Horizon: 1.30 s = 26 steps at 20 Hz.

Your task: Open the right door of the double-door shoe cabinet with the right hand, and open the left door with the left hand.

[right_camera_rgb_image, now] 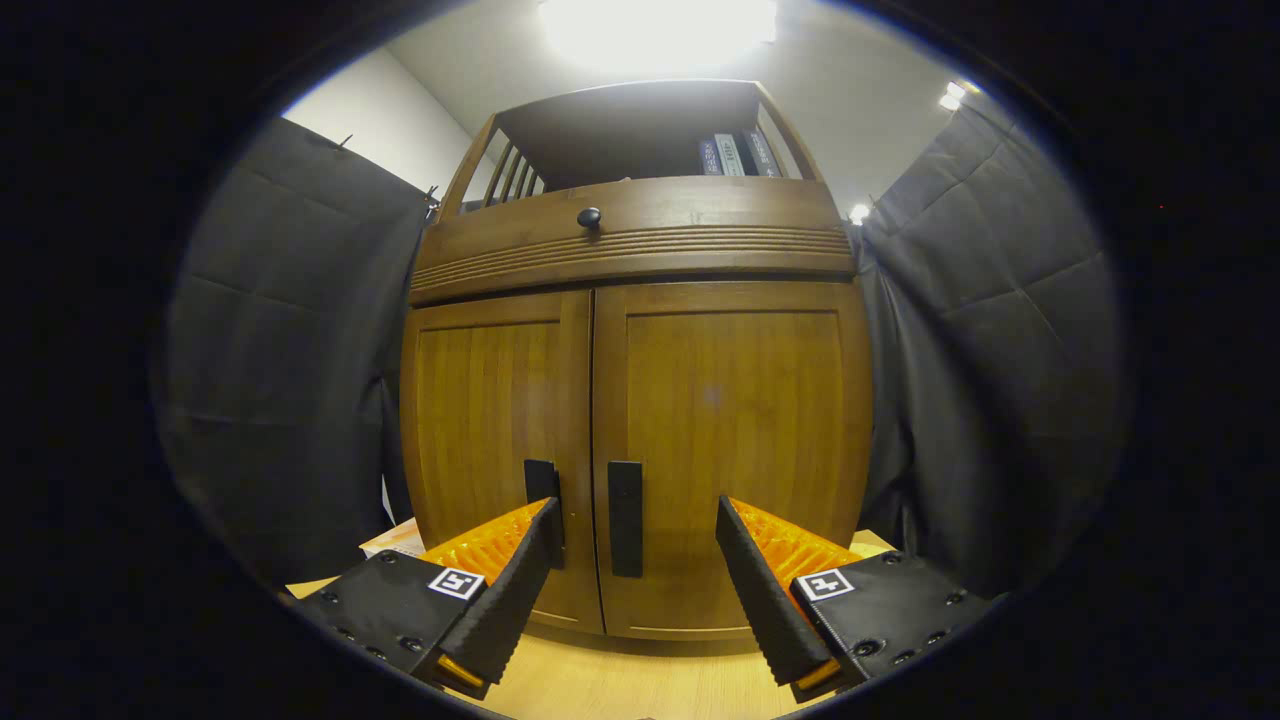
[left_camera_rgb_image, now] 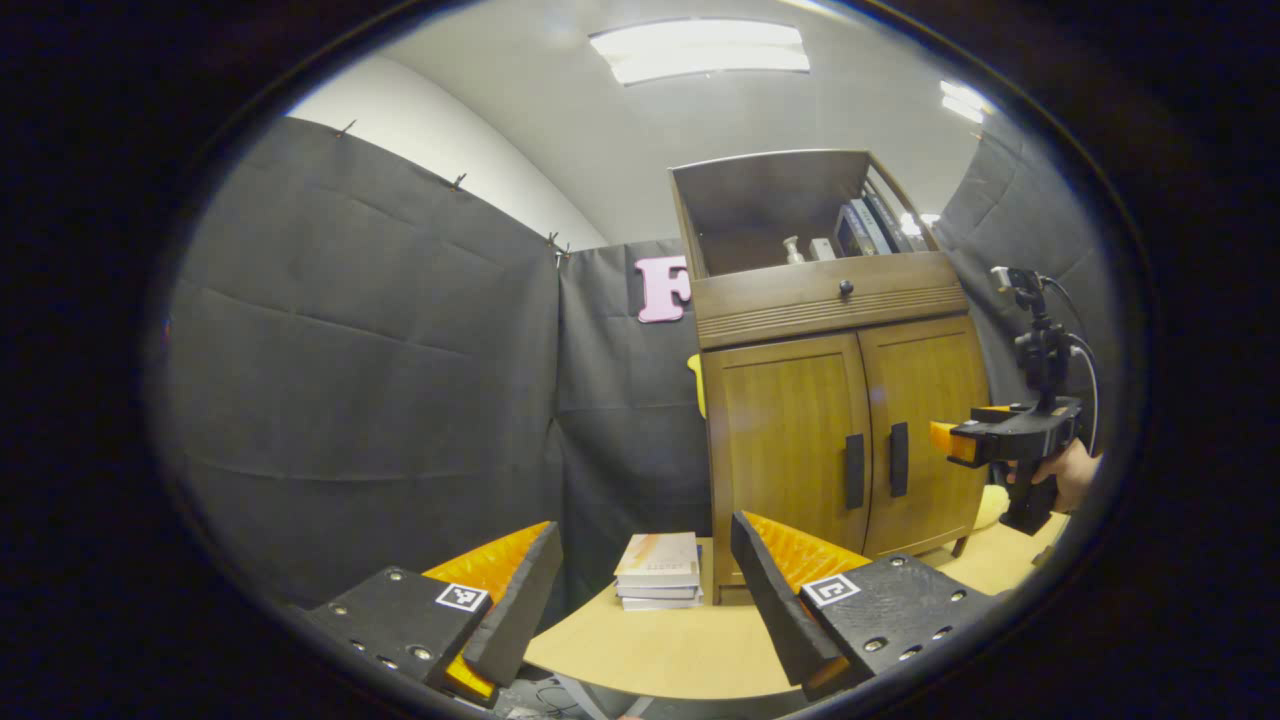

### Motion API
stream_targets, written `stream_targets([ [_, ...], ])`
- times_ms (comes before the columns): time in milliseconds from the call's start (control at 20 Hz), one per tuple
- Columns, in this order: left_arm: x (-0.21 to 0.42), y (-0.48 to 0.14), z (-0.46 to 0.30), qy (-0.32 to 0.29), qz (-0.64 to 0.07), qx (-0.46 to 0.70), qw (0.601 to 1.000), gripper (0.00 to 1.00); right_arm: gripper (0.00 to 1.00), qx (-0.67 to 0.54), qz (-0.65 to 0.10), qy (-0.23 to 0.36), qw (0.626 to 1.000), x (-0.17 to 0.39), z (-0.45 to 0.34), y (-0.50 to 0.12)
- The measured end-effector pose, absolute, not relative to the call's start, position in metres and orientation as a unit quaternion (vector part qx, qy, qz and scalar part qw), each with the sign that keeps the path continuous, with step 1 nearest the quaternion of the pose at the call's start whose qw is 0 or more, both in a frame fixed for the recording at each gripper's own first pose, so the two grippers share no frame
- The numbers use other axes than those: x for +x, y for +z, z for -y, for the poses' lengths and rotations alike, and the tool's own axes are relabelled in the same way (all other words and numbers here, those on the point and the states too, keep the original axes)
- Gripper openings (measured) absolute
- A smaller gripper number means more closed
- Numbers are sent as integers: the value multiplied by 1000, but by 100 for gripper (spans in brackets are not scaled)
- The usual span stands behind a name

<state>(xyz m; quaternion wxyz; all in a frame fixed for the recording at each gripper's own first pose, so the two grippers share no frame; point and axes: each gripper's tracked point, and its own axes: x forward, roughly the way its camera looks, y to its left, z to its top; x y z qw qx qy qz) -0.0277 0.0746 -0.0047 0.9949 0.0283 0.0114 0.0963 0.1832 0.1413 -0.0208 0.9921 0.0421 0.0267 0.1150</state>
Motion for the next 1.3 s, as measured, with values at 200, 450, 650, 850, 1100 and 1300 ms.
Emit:
stream_targets([
  [200,-41,-4,-91,115,-16,36,993,100,98,38,-24,113,993,211,-153,-28],
  [450,-53,-8,-115,139,-25,39,989,98,98,46,-49,113,991,246,-169,-50],
  [650,-61,-8,-126,155,-28,48,986,100,97,39,-65,106,991,268,-179,-68],
  [850,-70,-8,-135,166,-33,55,984,100,94,48,-78,97,991,286,-181,-82],
  [1100,-79,-9,-141,176,-42,54,982,100,63,80,-105,88,987,302,-183,-95],
  [1300,-75,-15,-144,175,-42,48,983,100,44,92,-121,85,985,312,-186,-105],
])
